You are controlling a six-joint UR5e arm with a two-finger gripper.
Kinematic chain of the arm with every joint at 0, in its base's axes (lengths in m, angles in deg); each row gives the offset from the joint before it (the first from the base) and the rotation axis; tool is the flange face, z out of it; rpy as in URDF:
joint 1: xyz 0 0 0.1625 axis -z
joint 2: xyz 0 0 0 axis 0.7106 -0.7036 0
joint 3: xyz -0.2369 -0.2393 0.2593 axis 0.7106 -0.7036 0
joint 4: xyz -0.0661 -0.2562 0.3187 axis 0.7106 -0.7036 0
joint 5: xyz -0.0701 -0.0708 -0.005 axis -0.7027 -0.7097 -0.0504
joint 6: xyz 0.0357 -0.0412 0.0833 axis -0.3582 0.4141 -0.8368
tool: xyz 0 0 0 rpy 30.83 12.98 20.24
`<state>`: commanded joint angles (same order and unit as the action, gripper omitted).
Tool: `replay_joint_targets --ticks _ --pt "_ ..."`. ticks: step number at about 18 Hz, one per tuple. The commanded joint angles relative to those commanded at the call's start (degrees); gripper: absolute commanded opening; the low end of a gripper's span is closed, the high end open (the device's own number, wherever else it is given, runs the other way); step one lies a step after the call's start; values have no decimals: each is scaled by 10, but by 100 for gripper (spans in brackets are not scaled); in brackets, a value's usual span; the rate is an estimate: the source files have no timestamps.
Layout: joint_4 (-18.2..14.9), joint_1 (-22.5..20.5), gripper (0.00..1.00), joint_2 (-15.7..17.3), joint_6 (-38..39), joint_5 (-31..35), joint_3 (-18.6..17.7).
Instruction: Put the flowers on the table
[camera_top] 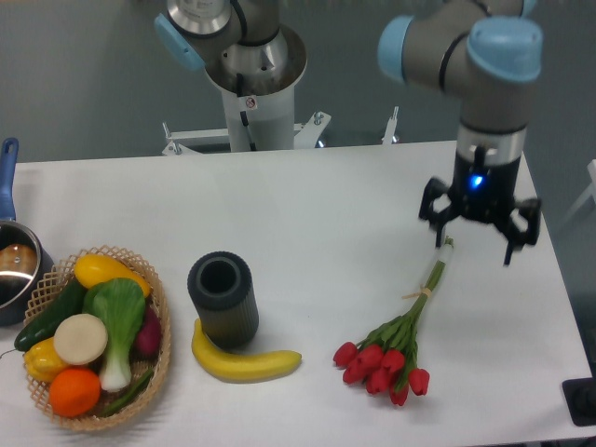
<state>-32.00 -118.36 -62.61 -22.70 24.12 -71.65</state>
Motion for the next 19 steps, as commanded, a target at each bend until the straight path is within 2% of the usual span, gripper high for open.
replay_joint_targets --ticks 4,7,11,19 --pt "-49 -61 100 49 -127 2 -18" --pt "-55 -91 100 72 -183 -2 -46" --pt "-52 -96 100 82 -192 -7 -66" --pt "-50 -95 100 89 -186 -24 -69"
